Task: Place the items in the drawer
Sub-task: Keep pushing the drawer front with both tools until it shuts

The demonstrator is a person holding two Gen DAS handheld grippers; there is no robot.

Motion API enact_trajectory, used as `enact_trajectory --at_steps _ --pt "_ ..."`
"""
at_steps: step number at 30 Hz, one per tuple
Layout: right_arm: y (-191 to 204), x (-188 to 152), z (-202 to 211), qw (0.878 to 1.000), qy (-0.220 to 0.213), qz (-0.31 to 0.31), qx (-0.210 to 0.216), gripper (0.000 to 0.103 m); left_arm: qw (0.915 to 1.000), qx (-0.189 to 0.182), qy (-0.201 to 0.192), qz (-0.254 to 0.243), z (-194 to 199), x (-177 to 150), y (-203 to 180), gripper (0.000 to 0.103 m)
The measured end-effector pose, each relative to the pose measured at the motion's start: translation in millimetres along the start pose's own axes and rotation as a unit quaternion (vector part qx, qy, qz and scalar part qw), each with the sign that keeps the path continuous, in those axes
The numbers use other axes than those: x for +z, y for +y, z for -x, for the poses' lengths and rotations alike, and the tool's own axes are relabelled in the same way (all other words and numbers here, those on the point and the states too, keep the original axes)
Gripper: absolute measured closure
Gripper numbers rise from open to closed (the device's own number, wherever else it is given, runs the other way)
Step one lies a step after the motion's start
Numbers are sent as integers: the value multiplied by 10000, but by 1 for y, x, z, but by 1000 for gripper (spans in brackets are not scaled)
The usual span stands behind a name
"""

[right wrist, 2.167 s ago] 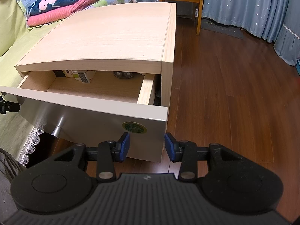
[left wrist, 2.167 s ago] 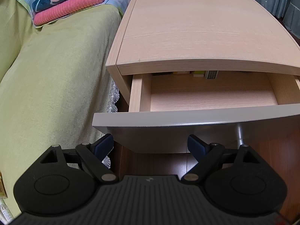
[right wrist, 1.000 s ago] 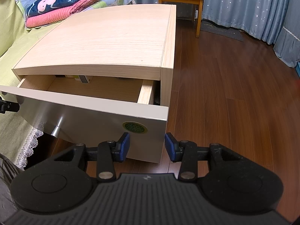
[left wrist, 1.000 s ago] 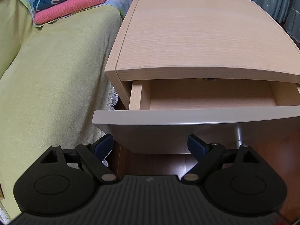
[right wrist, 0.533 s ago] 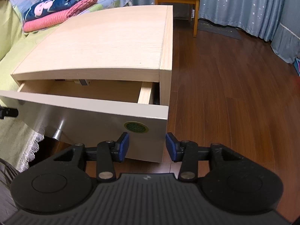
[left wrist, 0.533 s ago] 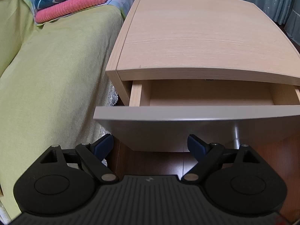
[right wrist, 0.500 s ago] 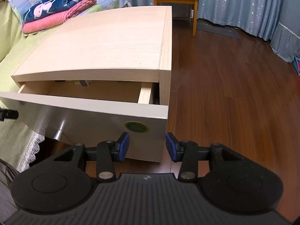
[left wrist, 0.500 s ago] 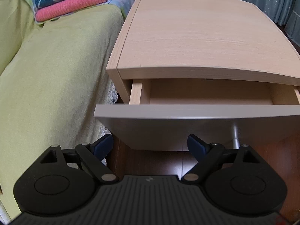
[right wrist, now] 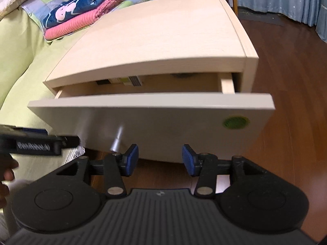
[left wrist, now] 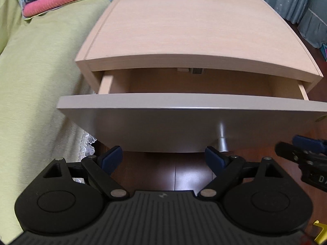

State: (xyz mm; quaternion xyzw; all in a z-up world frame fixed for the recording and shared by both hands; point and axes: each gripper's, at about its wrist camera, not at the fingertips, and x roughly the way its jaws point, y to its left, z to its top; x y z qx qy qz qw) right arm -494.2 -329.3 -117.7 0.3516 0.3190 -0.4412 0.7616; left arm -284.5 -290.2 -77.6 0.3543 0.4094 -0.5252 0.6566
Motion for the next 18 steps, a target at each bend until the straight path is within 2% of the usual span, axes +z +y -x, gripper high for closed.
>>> enact_trajectory --at_steps 18 --pt "1 8 -6 9998 -45 -14 -167 63 9999 82 -136 47 -18 19 1 17"
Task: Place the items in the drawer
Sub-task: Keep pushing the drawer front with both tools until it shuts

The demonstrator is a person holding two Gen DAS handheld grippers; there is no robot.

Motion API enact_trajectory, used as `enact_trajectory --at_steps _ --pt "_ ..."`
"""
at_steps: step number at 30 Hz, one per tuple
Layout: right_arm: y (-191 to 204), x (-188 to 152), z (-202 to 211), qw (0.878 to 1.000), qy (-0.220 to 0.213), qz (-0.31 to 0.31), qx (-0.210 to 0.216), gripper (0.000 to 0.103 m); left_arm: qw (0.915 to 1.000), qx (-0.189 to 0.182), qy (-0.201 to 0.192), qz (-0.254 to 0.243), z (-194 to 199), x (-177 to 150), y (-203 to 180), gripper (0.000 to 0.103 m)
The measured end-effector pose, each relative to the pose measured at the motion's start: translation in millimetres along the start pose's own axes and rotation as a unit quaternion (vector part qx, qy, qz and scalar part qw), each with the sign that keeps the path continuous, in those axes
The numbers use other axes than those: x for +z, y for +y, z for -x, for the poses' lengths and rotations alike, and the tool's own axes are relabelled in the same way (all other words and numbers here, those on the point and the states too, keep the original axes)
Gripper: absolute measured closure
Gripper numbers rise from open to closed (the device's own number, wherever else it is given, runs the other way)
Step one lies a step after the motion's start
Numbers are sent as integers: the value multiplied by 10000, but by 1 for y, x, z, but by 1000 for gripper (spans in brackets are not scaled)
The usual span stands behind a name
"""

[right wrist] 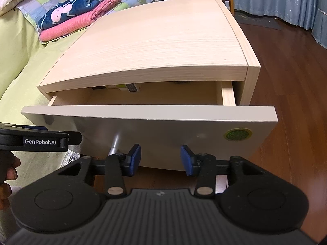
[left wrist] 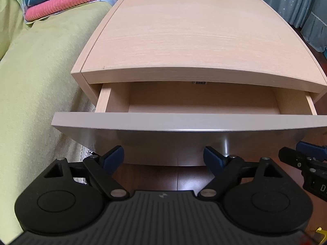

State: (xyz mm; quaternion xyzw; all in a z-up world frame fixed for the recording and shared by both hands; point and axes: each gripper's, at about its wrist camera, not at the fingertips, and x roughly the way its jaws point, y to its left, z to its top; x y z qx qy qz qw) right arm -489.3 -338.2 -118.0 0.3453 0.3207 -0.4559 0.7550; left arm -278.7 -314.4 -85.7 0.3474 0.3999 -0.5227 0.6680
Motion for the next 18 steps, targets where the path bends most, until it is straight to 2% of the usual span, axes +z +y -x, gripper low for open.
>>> enact_trajectory --at_steps 18 --pt "-1 3 -1 10000 -13 -17 -58 63 10000 27 -39 -13 -7 5 3 17"
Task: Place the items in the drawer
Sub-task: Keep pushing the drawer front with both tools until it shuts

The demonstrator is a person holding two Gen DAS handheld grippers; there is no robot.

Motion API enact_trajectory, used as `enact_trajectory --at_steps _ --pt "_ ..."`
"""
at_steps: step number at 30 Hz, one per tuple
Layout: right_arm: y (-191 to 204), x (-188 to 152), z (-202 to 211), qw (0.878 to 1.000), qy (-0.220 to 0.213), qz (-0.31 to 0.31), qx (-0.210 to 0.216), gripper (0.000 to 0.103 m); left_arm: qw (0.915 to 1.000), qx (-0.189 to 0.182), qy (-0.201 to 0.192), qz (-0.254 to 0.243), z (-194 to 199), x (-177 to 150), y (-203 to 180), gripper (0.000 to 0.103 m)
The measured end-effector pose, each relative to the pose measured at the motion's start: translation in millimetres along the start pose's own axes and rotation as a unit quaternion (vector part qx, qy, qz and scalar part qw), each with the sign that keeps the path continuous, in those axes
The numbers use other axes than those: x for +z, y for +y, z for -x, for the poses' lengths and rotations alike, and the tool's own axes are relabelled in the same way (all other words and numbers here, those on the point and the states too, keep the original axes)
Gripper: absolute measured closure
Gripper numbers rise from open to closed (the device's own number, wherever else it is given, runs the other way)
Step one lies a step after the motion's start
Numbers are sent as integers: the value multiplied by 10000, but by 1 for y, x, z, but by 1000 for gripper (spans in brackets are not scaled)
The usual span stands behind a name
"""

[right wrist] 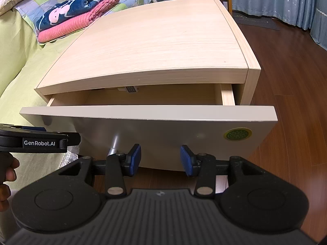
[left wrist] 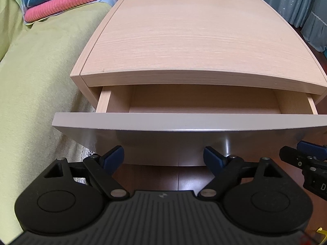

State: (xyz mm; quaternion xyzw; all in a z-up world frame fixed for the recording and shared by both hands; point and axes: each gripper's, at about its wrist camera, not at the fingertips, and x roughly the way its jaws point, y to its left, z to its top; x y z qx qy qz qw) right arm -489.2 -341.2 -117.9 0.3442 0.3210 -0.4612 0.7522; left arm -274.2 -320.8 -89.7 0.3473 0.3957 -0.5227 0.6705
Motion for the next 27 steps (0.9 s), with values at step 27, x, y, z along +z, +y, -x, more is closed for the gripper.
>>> enact_trajectory --at_steps 27 --pt "-1 6 -3 10000 -36 -48 -56 64 10000 61 -18 20 -5 8 0 17"
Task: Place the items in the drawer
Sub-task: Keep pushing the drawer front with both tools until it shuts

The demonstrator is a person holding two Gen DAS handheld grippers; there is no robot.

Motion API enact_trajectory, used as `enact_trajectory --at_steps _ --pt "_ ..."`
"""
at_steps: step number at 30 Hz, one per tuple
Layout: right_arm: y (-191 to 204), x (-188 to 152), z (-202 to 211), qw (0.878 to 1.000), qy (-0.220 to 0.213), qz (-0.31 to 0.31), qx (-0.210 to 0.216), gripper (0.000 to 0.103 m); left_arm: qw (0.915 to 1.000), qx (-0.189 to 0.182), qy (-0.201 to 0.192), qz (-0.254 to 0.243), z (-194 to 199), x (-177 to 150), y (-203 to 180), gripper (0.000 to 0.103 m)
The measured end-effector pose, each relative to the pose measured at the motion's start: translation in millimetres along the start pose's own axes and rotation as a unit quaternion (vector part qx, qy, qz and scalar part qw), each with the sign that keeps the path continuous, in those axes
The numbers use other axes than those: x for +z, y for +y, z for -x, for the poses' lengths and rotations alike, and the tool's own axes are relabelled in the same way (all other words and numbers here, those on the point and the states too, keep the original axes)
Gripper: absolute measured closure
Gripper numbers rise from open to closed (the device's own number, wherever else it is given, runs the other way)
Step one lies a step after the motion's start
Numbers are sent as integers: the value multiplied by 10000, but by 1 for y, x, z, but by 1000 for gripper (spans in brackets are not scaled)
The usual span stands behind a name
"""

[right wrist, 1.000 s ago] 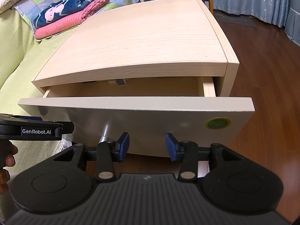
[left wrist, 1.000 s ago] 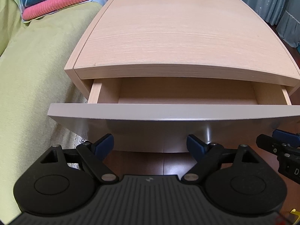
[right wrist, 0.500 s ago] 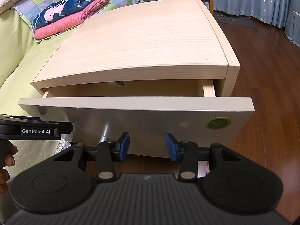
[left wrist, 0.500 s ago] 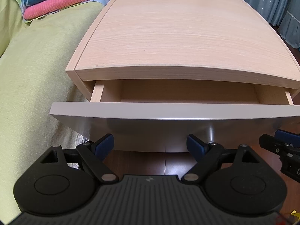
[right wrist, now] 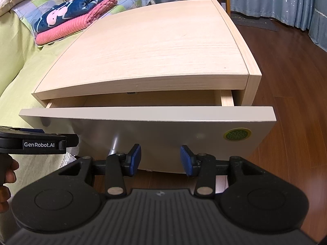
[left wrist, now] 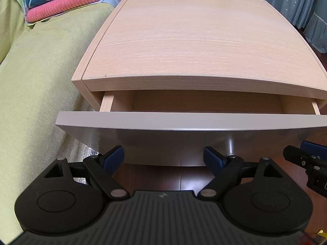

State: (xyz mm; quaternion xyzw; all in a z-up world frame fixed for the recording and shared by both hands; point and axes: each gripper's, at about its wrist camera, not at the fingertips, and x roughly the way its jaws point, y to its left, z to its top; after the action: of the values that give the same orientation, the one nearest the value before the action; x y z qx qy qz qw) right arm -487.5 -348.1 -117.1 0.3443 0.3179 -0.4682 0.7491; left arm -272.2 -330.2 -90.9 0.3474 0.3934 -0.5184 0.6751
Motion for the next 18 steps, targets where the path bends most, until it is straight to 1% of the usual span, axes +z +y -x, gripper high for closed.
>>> enact_trajectory --at_steps 18 --pt "-2 7 -3 9999 -56 -84 -42 64 10000 55 -52 26 -5 5 0 17"
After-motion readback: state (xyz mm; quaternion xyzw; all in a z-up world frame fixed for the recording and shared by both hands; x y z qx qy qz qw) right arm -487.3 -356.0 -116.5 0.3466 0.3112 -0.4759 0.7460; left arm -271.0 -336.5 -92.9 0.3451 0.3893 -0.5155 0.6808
